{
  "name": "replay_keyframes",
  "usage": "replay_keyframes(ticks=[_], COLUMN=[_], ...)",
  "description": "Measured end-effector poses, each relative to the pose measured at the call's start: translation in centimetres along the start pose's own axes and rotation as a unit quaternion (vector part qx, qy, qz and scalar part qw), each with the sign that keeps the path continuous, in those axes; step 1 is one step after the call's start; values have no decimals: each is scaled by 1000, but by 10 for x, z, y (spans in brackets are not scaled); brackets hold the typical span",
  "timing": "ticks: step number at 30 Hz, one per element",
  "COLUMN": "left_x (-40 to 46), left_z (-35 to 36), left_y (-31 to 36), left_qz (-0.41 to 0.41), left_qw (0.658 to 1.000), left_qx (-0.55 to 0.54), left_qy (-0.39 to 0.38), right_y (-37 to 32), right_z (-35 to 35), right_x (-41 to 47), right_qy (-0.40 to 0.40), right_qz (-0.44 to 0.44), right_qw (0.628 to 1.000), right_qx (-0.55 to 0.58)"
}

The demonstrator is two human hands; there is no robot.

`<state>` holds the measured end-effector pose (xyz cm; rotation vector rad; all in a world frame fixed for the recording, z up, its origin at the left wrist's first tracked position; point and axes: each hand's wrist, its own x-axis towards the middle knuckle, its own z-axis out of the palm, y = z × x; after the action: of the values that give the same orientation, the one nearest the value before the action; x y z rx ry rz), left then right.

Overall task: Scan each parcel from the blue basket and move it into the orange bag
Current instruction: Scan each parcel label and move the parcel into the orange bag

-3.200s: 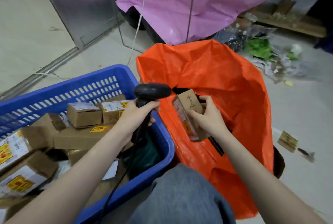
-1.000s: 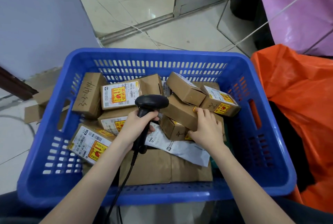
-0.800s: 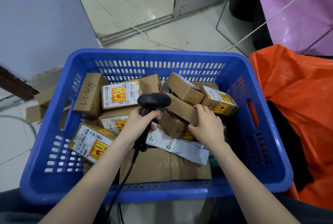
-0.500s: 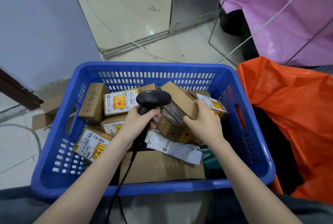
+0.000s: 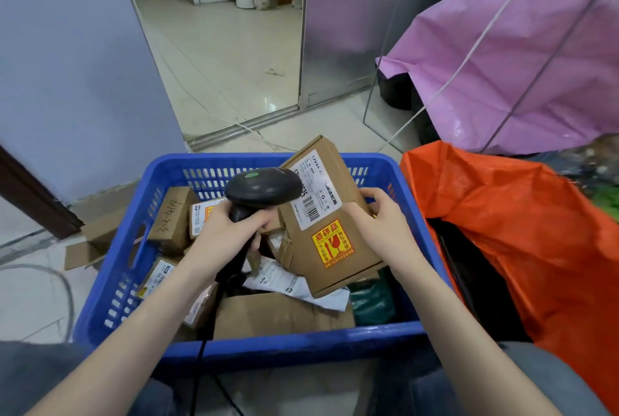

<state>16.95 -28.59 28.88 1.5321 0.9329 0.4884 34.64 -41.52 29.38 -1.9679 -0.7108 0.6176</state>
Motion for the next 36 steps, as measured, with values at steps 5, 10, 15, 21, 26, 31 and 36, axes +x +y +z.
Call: replay_keyframes(ticks=[5,10,15,21,26,31,36], left_x=[-19,-26,-30,-31,-35,-38,-39], left_z=[-5,-5,1,6,11,13,14], left_y=[15,20,28,33,41,44,45], left_qz=[70,96,124,132,152,151,147], left_qw=[992,981,972,968,962,960,955], left_qx=[97,168,198,209,223,233,255], left_qy=[-30,-34,-30,-36,-33,-45,-44], right_y=[0,-6,-13,-19,-24,-27,-28], right_z=[-15,-27,-38,-49,-53,-54,-55], right_x=[-13,-19,-23,-27,-28,-28,-29], right_qy=[11,4,3,2,-4,-4,-4], right_qz=[10,5,-2,7,8,-2,-10], right_qw=[1000,1000,999,999,999,999,999], right_qx=[8,-24,-46,-47,-40,-45,-41])
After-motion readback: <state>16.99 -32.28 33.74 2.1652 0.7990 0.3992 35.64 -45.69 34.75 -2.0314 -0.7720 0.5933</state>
